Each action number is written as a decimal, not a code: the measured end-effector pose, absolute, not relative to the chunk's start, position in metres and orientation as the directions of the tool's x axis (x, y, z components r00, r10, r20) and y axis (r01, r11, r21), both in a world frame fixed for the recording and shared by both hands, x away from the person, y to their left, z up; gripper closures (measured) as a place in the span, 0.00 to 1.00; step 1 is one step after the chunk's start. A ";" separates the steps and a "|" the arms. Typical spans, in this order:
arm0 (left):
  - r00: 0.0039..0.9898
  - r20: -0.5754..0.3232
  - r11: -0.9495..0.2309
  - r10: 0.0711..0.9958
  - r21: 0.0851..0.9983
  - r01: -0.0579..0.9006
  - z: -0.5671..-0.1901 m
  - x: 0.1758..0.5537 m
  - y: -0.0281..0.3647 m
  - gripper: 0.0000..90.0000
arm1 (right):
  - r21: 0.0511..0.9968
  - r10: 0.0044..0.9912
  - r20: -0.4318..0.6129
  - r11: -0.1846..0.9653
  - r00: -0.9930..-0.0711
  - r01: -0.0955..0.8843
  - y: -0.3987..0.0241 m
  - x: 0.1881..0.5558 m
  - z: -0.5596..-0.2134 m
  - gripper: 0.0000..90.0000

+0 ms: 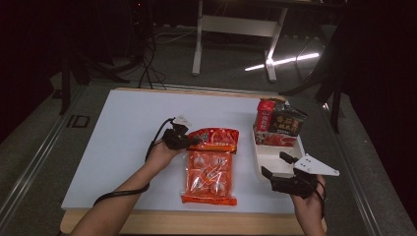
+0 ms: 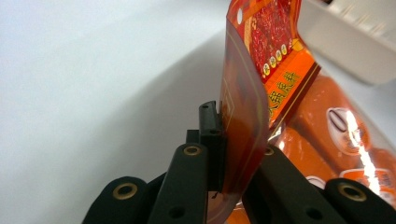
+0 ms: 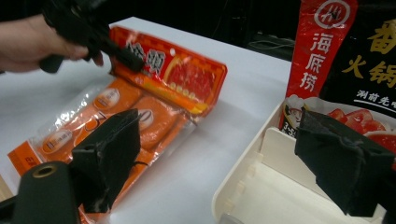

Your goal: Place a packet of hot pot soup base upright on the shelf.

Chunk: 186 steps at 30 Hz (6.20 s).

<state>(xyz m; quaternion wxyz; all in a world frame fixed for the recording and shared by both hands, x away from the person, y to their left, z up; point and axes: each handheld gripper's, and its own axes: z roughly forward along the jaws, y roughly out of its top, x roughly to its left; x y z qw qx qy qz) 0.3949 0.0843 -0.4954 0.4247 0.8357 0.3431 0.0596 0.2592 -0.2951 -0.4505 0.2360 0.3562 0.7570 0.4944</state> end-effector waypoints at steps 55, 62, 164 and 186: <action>0.936 0.059 -0.360 0.347 0.930 0.075 -0.369 0.290 0.066 1.00 | 0.932 0.673 -0.052 0.297 -0.738 0.206 -0.268 0.244 -0.424 0.22; 0.932 0.072 -0.358 0.354 0.932 0.064 -0.367 0.297 0.065 1.00 | 0.940 0.672 -0.061 0.287 -0.738 0.183 -0.266 0.253 -0.414 0.22; 0.799 -0.201 -0.160 0.568 0.924 0.346 -0.498 0.254 0.184 0.02 | 0.948 0.769 -0.119 0.276 -0.628 0.159 -0.331 0.298 -0.337 1.00; 0.776 -0.227 -0.170 0.589 0.903 0.393 -0.515 0.254 0.189 0.02 | 0.934 0.787 -0.003 0.223 -0.617 0.279 -0.347 0.316 -0.387 1.00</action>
